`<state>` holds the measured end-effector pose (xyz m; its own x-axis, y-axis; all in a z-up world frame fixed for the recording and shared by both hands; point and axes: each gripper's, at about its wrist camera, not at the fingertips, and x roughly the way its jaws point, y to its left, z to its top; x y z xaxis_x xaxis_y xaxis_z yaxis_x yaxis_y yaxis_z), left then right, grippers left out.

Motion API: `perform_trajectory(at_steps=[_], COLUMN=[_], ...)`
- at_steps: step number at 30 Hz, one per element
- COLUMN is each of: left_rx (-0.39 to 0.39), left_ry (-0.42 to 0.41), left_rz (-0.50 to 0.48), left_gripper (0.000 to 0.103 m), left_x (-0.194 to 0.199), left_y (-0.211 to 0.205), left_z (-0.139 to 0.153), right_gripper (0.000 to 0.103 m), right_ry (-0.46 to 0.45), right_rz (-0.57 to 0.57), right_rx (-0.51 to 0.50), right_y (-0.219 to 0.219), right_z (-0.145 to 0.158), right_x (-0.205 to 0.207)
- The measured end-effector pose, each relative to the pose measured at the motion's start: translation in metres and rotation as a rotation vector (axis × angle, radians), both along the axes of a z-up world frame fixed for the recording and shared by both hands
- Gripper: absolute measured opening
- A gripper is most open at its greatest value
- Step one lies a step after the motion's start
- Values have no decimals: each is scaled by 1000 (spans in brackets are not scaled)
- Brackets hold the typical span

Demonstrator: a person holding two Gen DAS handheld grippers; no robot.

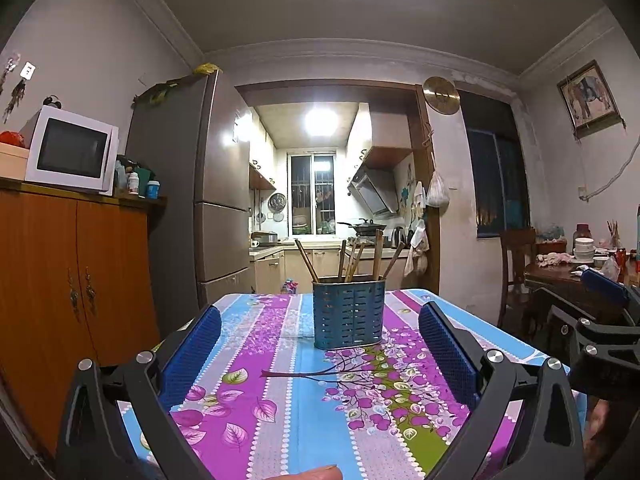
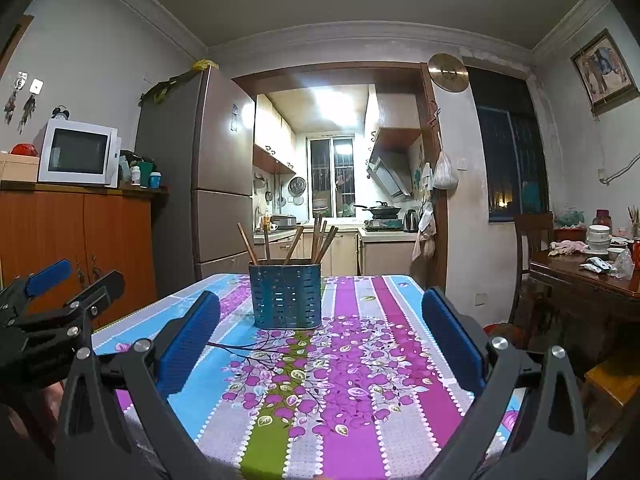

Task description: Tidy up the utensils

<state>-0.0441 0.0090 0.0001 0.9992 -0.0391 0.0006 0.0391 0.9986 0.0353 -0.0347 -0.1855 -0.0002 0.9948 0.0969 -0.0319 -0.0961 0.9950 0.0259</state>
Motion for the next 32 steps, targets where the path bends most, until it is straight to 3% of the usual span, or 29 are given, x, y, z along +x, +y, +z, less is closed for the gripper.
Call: perform_trajectory(at_steps=[23, 32], left_rx=[11, 10], left_ry=[18, 62], left_rz=[-10, -20], left_gripper=[98, 98], left_x=[14, 22], left_y=[-2, -2], left_z=[-8, -12], right_gripper=[98, 98], right_ry=[15, 15], right_rz=[0, -2], right_rx=[-3, -5], right_y=[-1, 0], right_z=[-4, -3], right_x=[4, 6])
